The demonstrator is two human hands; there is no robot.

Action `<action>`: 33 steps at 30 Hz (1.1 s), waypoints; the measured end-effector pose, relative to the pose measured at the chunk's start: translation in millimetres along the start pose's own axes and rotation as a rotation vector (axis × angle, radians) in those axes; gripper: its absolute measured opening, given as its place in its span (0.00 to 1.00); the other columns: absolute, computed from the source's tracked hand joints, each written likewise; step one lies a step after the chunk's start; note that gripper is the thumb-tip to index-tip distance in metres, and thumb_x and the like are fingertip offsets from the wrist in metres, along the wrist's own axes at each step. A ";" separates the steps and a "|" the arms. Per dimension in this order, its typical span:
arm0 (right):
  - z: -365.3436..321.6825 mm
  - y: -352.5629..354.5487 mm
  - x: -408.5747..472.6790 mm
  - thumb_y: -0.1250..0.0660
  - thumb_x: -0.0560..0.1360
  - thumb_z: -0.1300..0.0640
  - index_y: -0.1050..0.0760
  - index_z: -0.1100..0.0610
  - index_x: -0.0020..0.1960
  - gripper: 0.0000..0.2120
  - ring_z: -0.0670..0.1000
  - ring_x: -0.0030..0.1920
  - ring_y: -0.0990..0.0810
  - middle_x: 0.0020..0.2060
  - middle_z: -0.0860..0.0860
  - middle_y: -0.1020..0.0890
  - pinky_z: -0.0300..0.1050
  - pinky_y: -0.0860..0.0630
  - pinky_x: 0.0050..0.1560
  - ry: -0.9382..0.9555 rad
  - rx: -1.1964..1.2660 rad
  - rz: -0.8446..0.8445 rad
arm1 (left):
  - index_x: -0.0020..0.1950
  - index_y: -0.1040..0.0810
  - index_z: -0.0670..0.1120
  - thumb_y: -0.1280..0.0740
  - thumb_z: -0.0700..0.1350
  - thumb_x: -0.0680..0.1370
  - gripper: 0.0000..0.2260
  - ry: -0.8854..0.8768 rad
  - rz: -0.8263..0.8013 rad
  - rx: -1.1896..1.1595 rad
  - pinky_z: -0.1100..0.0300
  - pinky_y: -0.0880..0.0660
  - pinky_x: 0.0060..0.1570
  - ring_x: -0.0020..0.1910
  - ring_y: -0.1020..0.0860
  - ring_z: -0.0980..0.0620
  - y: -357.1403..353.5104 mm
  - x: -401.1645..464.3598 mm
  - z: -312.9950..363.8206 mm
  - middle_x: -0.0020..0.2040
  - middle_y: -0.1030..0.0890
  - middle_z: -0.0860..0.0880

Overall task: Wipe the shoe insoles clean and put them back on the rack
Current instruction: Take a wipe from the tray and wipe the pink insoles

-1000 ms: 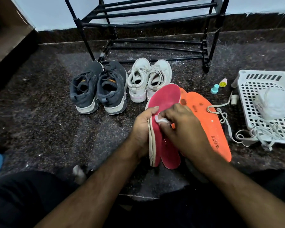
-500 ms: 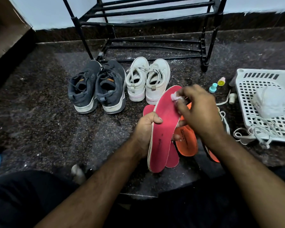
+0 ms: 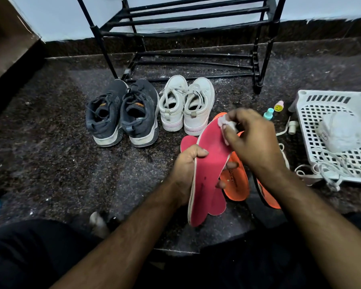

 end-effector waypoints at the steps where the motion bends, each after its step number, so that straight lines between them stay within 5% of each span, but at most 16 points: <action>1: -8.8 -8.4 -8.1 0.31 0.75 0.60 0.20 0.55 0.51 0.06 0.51 0.44 0.20 0.45 0.49 0.20 0.51 0.22 0.47 0.029 0.030 -0.065 | 0.55 0.21 0.40 0.41 0.49 0.72 0.19 -0.016 0.013 -0.021 0.56 0.22 0.31 0.32 0.20 0.44 0.1 0.7 1.1 0.41 0.16 0.42; 4: -25.9 -33.5 -30.8 0.33 0.74 0.58 0.21 0.56 0.53 0.08 0.51 0.45 0.21 0.44 0.50 0.19 0.50 0.25 0.47 0.119 0.009 -0.246 | 0.53 0.22 0.43 0.44 0.51 0.81 0.15 -0.031 0.037 -0.063 0.55 0.21 0.31 0.32 0.18 0.49 0.5 3.7 0.3 0.38 0.17 0.45; 10: 9.7 -10.8 -1.2 0.31 0.74 0.60 0.23 0.54 0.50 0.06 0.53 0.43 0.20 0.43 0.50 0.19 0.54 0.22 0.47 -0.060 -0.017 -0.056 | 0.58 0.19 0.44 0.45 0.57 0.82 0.22 0.016 0.080 0.074 0.60 0.26 0.26 0.24 0.21 0.44 -1.4 -3.2 -0.1 0.43 0.15 0.40; 15: -14.8 -38.5 -27.9 0.33 0.74 0.58 0.23 0.53 0.48 0.04 0.51 0.42 0.24 0.40 0.48 0.23 0.44 0.31 0.43 0.066 -0.033 -0.248 | 0.56 0.22 0.44 0.45 0.57 0.83 0.19 -0.016 0.105 -0.027 0.56 0.22 0.23 0.26 0.19 0.50 -3.8 -3.0 1.4 0.35 0.17 0.47; 22: 13.4 -8.3 -2.8 0.30 0.74 0.56 0.23 0.52 0.47 0.03 0.51 0.40 0.21 0.42 0.48 0.19 0.47 0.26 0.44 -0.081 -0.141 -0.044 | 0.65 0.22 0.43 0.47 0.59 0.83 0.25 -0.006 0.126 0.053 0.60 0.23 0.23 0.24 0.20 0.45 -8.3 -11.8 6.2 0.45 0.16 0.40; 27: -4.4 -35.0 -27.0 0.30 0.72 0.55 0.22 0.51 0.46 0.04 0.48 0.38 0.21 0.38 0.46 0.19 0.48 0.23 0.43 -0.059 -0.037 -0.249 | 0.53 0.19 0.42 0.43 0.60 0.82 0.23 0.006 0.153 0.039 0.61 0.26 0.19 0.21 0.22 0.45 -1.0 -5.1 2.5 0.30 0.21 0.44; 33: 12.6 -7.8 -4.0 0.30 0.74 0.55 0.23 0.52 0.46 0.03 0.50 0.37 0.22 0.39 0.46 0.18 0.48 0.26 0.42 -0.124 -0.110 -0.035 | 0.64 0.20 0.44 0.47 0.61 0.82 0.26 -0.023 0.127 0.093 0.61 0.26 0.27 0.23 0.22 0.44 0.2 -7.7 3.6 0.44 0.15 0.39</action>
Point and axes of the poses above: each hand's wrist, its own x-axis towards the middle knuckle, its own y-axis out of the back of the hand, z = x × y, the point moved 5 cm from there along x, towards the middle knuckle
